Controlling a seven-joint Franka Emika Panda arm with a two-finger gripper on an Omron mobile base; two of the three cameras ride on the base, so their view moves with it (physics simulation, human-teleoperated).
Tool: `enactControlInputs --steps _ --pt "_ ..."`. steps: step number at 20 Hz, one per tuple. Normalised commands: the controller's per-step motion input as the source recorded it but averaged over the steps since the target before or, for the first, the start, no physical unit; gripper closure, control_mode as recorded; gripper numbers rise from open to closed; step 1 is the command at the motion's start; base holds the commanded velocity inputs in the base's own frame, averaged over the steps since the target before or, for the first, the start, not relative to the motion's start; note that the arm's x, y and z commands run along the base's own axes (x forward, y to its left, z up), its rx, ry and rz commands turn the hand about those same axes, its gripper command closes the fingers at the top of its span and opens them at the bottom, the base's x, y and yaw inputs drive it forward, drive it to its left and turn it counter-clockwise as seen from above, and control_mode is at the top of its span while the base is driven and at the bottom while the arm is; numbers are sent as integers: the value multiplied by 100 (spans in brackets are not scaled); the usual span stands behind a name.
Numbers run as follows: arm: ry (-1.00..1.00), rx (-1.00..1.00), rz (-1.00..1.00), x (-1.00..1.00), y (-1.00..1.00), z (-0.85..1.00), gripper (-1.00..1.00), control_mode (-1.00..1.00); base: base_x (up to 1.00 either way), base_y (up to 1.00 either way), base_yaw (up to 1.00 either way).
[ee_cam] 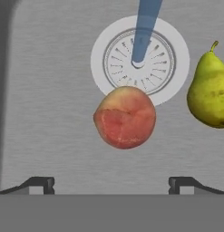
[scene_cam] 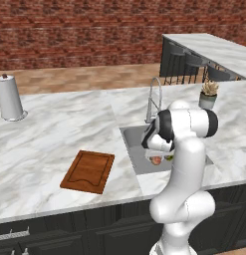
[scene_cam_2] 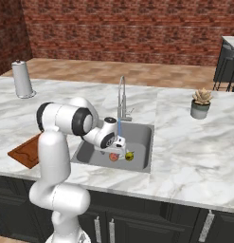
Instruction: Pick the peach, pear from the sink and place them on the cutting board to airdry. Then turn off the sink faucet.
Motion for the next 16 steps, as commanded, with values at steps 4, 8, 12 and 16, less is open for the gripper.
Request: enactControlInputs --steps 4,8,12,16 --pt "0 0 0 19 -3 -14 -100 -100 0 0 0" --pt "0 0 0 16 -6 -14 -100 -100 0 0 0" --pt "0 0 0 16 -6 -15 -100 -100 0 0 0" --pt "0 0 0 18 -3 -18 -100 -100 0 0 0"
